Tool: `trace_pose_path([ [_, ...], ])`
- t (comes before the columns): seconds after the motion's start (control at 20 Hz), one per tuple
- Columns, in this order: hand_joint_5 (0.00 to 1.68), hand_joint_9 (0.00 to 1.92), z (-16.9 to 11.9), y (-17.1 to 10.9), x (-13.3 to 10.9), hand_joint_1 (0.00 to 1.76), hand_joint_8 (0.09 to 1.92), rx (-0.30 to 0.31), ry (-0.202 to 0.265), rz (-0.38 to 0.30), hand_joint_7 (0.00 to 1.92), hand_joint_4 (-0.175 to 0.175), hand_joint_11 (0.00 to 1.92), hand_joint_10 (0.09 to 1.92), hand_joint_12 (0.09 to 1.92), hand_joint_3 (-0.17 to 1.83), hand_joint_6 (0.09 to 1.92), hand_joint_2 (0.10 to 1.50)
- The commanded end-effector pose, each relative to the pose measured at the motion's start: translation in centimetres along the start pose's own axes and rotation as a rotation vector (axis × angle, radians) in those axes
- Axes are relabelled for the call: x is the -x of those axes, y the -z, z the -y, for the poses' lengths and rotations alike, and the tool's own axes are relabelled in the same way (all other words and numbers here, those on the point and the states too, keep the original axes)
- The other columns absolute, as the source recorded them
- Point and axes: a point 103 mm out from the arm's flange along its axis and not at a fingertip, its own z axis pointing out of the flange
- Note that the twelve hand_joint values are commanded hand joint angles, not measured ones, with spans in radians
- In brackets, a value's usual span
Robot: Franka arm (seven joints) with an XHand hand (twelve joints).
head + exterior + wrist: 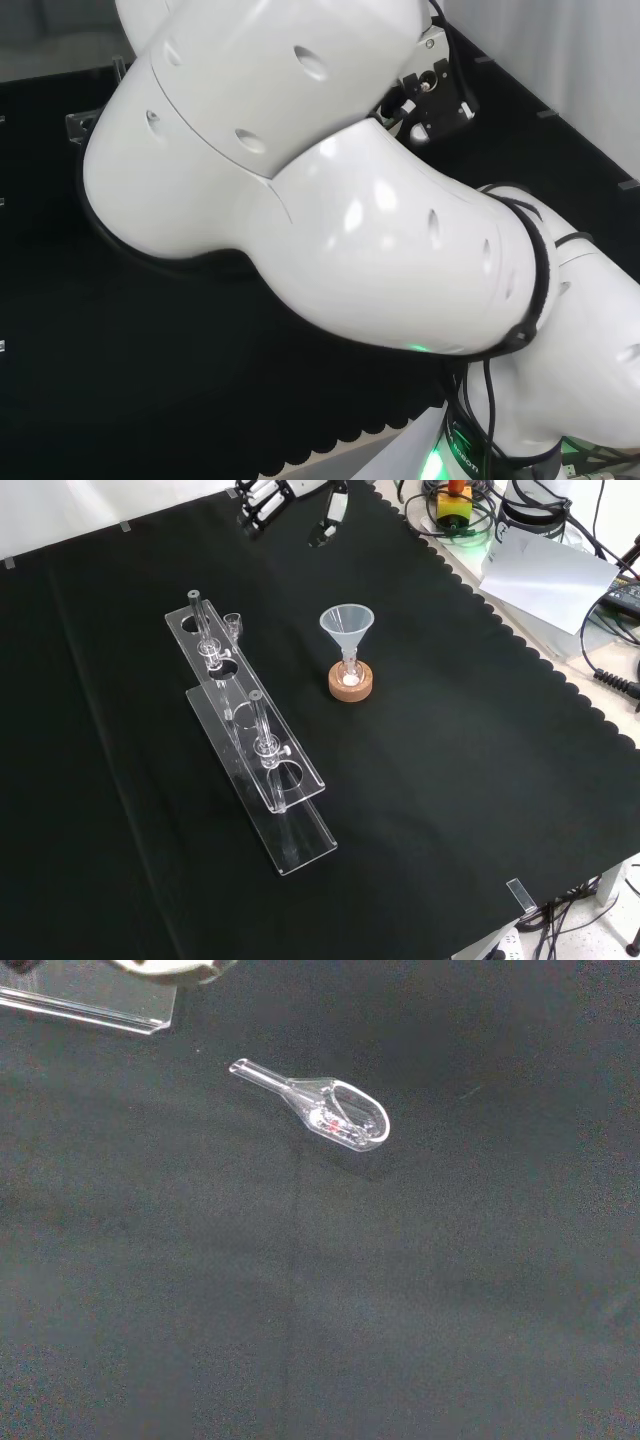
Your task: Remove the funnel from the round-bottom flask.
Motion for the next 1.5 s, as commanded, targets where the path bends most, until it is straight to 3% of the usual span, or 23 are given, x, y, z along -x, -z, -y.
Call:
trace_pose_path([
  [0.05, 0.42, 0.34, 2.2, -0.1, 0.0, 0.78, 0.67, 0.007, -0.016, -0.012, 0.16, -0.046, 0.07, 0.69, 1.46, 0.59, 0.09, 0.72],
  [0.3, 0.42, 0.35, 5.3, 0.7, -1.6, 0.78, 0.67, 0.008, 0.004, -0.042, 0.17, -0.046, 0.08, 0.69, 1.46, 0.59, 0.09, 0.72],
  [0.55, 0.37, 0.34, 5.7, 1.0, -3.3, 0.76, 0.66, -0.025, 0.075, -0.089, 0.15, -0.049, 0.12, 0.68, 1.47, 0.59, 0.09, 0.71],
  [0.85, 0.23, 0.28, 5.5, 1.4, -5.5, 0.7, 0.66, -0.108, 0.175, -0.176, 0.03, -0.051, 0.22, 0.71, 1.49, 0.57, 0.09, 0.68],
  [0.95, 0.17, 0.25, 5.2, 1.5, -6.0, 0.69, 0.61, -0.127, 0.198, -0.191, 0.01, -0.051, 0.23, 0.72, 1.5, 0.55, 0.09, 0.67],
  [1.15, 0.02, 0.06, 4.2, 1.8, -7.3, 0.66, 0.09, -0.17, 0.24, -0.206, 0.0, -0.052, 0.26, 0.76, 1.51, 0.49, 0.09, 0.66],
  [1.5, 0.0, 0.0, 1.9, 1.4, -9.4, 0.65, 0.09, -0.204, 0.287, -0.181, 0.0, -0.053, 0.27, 0.72, 1.51, 0.42, 0.09, 0.66],
])
